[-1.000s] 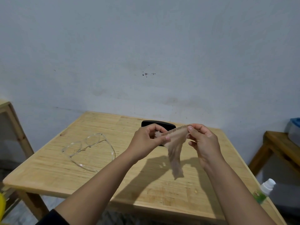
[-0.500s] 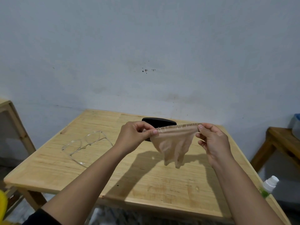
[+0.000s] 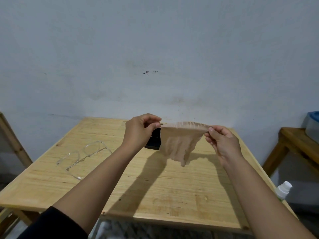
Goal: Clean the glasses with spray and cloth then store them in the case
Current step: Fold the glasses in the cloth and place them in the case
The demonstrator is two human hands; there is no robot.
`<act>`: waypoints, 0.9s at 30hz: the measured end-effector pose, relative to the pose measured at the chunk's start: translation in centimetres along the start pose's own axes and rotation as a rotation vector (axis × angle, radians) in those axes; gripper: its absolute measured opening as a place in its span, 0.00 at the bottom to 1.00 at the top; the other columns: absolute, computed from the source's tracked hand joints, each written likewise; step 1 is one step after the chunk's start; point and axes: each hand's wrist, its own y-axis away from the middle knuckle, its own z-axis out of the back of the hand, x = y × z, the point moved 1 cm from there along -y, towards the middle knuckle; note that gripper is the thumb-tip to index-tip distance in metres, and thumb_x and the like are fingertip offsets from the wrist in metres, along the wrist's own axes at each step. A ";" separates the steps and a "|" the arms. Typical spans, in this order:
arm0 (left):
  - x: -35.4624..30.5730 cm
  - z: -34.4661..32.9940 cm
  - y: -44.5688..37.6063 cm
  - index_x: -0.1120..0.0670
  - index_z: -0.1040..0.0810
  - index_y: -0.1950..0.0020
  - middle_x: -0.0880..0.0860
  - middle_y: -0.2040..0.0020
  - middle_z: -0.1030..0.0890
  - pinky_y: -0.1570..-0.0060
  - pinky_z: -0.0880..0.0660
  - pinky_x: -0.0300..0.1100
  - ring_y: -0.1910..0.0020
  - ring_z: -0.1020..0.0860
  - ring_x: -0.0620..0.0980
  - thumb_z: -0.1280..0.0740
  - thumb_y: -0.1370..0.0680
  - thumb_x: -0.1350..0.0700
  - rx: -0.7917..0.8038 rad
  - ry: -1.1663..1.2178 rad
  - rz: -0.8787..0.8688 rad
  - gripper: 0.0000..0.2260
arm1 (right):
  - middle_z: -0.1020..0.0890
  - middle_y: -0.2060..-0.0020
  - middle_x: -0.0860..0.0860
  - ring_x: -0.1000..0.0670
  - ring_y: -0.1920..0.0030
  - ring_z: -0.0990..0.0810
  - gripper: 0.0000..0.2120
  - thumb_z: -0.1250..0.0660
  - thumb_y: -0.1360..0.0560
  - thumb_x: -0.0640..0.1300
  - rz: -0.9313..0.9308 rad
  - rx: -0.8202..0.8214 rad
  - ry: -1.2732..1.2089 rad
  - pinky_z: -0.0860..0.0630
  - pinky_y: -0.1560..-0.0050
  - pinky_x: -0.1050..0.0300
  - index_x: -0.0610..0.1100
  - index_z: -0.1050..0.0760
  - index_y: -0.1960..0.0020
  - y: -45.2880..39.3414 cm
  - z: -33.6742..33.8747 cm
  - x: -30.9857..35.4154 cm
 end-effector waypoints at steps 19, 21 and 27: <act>6.8 0.0 10.5 0.49 0.16 0.56 0.46 0.61 0.17 0.64 0.31 0.28 0.60 0.21 0.38 0.26 0.31 0.51 0.520 -0.355 0.221 0.06 | 0.17 0.61 0.52 0.51 0.56 0.21 0.05 0.30 0.29 0.43 -0.037 0.198 0.892 0.26 0.56 0.57 0.51 0.19 0.61 7.7 5.9 -6.8; 6.5 0.1 9.9 0.50 0.16 0.56 0.46 0.61 0.17 0.63 0.31 0.28 0.61 0.22 0.39 0.27 0.30 0.48 0.515 -0.444 0.185 0.08 | 0.17 0.59 0.52 0.53 0.56 0.22 0.04 0.32 0.28 0.44 -0.026 0.153 0.898 0.27 0.58 0.59 0.48 0.18 0.58 7.6 5.8 -6.4; 6.0 -2.1 7.2 0.52 0.19 0.45 0.49 0.48 0.16 0.50 0.30 0.31 0.53 0.21 0.43 0.32 0.25 0.53 0.390 -0.424 0.043 0.10 | 0.19 0.54 0.52 0.61 0.60 0.26 0.10 0.37 0.24 0.40 0.135 0.121 0.951 0.34 0.64 0.72 0.46 0.19 0.47 5.7 3.0 -6.8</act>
